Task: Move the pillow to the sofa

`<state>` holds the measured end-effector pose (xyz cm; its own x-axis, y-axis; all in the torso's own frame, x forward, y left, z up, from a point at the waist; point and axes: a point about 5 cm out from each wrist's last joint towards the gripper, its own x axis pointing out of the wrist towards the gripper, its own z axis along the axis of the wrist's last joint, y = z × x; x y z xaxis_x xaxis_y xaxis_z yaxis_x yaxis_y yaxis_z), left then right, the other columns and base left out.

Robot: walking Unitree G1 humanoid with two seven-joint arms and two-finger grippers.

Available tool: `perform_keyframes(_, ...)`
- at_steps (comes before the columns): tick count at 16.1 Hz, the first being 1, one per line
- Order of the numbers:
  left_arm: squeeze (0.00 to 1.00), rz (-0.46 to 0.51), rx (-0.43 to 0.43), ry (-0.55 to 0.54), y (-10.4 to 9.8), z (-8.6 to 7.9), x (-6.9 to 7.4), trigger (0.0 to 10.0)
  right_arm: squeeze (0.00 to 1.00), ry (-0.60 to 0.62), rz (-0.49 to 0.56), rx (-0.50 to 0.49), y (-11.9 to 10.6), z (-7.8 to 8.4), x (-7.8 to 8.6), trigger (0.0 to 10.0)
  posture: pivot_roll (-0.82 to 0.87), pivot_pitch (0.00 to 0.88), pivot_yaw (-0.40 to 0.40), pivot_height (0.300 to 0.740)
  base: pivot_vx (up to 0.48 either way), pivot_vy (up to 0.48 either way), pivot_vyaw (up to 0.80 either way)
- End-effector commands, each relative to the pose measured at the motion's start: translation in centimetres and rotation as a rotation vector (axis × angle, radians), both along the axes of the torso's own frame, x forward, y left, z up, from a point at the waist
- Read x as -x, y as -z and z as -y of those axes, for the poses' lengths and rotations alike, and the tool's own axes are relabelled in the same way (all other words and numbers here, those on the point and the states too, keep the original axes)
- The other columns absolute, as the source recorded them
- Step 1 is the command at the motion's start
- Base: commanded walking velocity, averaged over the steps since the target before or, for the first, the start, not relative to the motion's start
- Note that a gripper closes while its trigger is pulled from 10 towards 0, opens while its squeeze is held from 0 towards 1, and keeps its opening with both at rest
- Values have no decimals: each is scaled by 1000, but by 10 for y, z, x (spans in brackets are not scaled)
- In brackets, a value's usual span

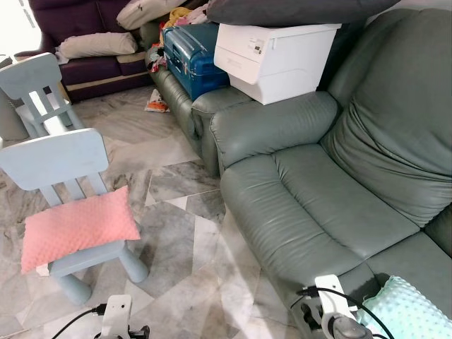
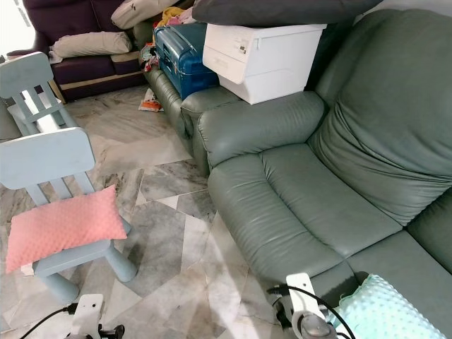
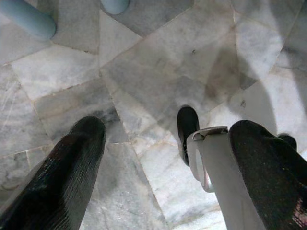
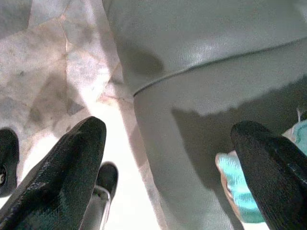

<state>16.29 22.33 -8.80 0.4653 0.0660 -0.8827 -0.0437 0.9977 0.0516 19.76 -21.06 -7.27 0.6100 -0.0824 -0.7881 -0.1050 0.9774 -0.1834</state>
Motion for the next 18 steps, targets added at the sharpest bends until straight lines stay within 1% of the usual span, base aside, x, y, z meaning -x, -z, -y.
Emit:
perform_keyframes(1, 0, -20, -21, 14, 0, -5, 3, 10000, 0, 4, -14, -14, 1, 1, 2, 10000, -137, 0, 38, 740, 0, 0, 0)
perform_keyframes(2, 0, -23, -23, 14, 1, -5, 4, 10000, 0, -21, -11, -13, 1, 1, 1, 10000, -142, 0, 40, 740, 0, 0, 0)
perform_keyframes(4, 0, -32, -30, 21, 2, -4, 6, 10000, 0, -13, -23, -14, 2, 3, 6, 10000, -146, 0, 41, 740, 0, 0, 0)
perform_keyframes(6, 0, -54, -51, 32, 3, -3, 9, 10000, 0, 0, -76, 3, 7, 13, 19, 10000, -146, 0, 37, 740, 0, 0, -706)
perform_keyframes(7, 0, -55, -52, 33, 3, -1, 8, 10000, 0, -4, -78, 9, 8, 14, 20, 10000, -146, 0, 37, 740, 0, 0, -769)
perform_keyframes(9, 0, -50, -50, 34, 3, 1, 4, 10000, 0, -8, -88, 8, 10, 10, 24, 10000, -148, 0, 38, 740, 0, 0, -769)
perform_keyframes(13, 0, -52, -56, 40, 2, 2, 3, 10000, 0, -26, -95, 0, 13, 1, 25, 10000, -150, 0, 40, 740, 0, 0, -769)
perform_keyframes(18, 0, -68, -60, 56, 4, 0, 8, 10000, 0, -25, -102, -3, 13, 4, 27, 10000, -152, 0, 45, 740, 0, 0, -771)
